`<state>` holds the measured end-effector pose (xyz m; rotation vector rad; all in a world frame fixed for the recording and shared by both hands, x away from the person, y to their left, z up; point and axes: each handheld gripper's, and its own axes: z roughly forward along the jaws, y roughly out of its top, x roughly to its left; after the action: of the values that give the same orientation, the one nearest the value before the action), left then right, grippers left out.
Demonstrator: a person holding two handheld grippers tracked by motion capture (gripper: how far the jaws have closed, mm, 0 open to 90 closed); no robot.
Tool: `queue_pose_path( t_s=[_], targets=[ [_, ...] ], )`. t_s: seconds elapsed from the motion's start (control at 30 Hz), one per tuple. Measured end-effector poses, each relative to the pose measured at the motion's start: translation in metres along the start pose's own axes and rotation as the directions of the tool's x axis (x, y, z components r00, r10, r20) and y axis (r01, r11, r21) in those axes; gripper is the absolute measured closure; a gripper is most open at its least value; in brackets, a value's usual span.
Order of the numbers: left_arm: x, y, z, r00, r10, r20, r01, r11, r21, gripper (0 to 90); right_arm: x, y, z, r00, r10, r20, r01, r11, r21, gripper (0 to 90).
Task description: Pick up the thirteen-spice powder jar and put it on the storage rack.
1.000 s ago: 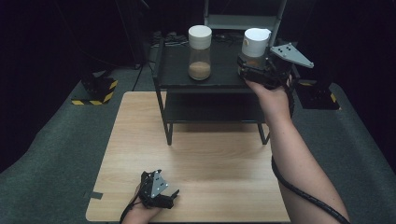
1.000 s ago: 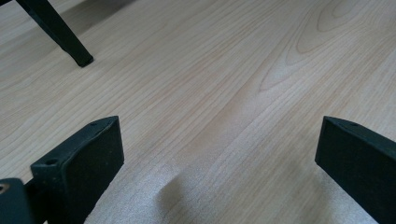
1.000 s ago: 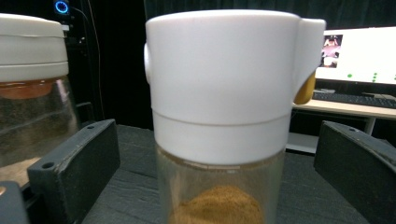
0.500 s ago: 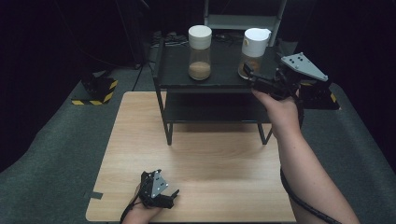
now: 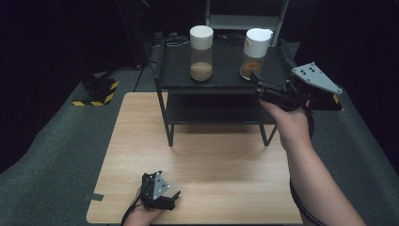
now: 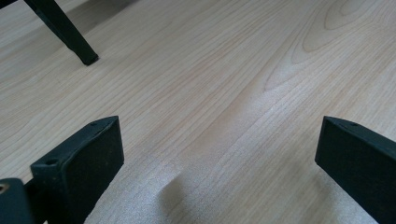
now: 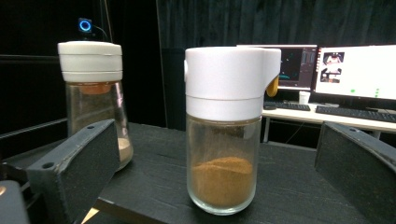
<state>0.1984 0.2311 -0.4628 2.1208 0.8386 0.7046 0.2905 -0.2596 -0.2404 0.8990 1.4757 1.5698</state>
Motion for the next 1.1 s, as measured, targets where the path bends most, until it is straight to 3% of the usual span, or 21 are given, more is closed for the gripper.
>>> queue_pose_path(
  t_s=[0.5, 1.1],
  targets=[
    [0.001, 0.0, 0.0, 1.0, 0.0, 0.0, 0.0, 1.0, 0.003, 1.4, 0.0, -0.016, -0.032, 0.9991, -0.024, -0.036, 0.024, 1.0, -0.021, 0.0],
    [0.003, -0.003, -0.001, 0.9998, -0.015, 0.01, 0.015, 0.9998, -0.014, 1.4, 0.012, -0.061, -0.064, 0.9955, -0.078, -0.053, 0.078, 0.997, 0.0, 0.0]
  ],
)
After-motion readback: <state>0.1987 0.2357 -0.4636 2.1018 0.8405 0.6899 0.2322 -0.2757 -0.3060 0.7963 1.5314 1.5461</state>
